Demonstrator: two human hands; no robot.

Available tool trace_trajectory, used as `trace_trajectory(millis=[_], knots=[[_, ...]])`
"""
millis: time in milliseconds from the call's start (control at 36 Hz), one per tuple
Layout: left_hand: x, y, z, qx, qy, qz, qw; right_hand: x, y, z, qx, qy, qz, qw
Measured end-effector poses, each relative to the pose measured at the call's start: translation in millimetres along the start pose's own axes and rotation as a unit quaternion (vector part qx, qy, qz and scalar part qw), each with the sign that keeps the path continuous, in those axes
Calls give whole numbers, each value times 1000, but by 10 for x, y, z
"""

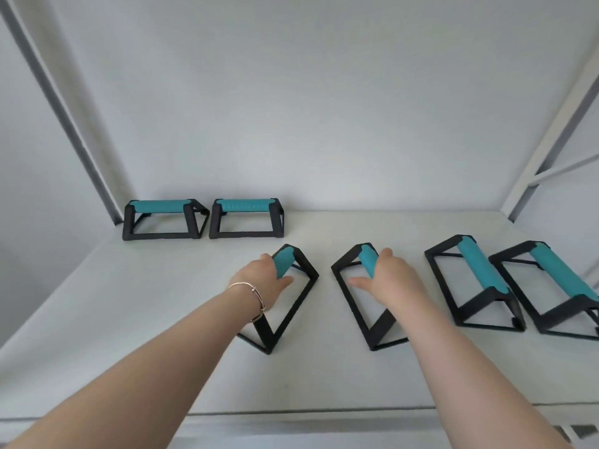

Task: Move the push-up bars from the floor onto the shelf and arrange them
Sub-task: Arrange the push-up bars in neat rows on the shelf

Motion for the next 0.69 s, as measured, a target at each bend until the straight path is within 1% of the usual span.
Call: trace_trajectory(millis=[167, 361, 528, 583, 639, 694], knots=[[-701, 114, -223, -5, -76, 19, 997, -437, 90, 90, -11, 25, -90, 996], [-1449, 170, -459, -13, -89, 46, 995, -1105, 192, 309, -35, 41, -209, 976], [-2064, 77, -641, -10, -111, 65, 992, -1552, 219, 504, -12, 51, -274, 960], [-2260, 36, -700, 7, -135, 67, 989, -1689, 212, 557, 14, 68, -271, 960], [-2426, -9, -740, 29, -157, 65, 985, -1811, 218, 599, 46, 97, -239, 965], [-2556, -52, -754, 47, -153, 65, 985, -1915, 239, 648, 51, 95, -208, 972]])
Point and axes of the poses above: each hand's wrist, its own y-axis away from the middle knuckle, its own z-axis out of the palm, x = y × z, the point moved 1 cm from there along -y, towards the middle knuckle, and after that the axes turned 6 degrees about z, right-handed, at the moved point
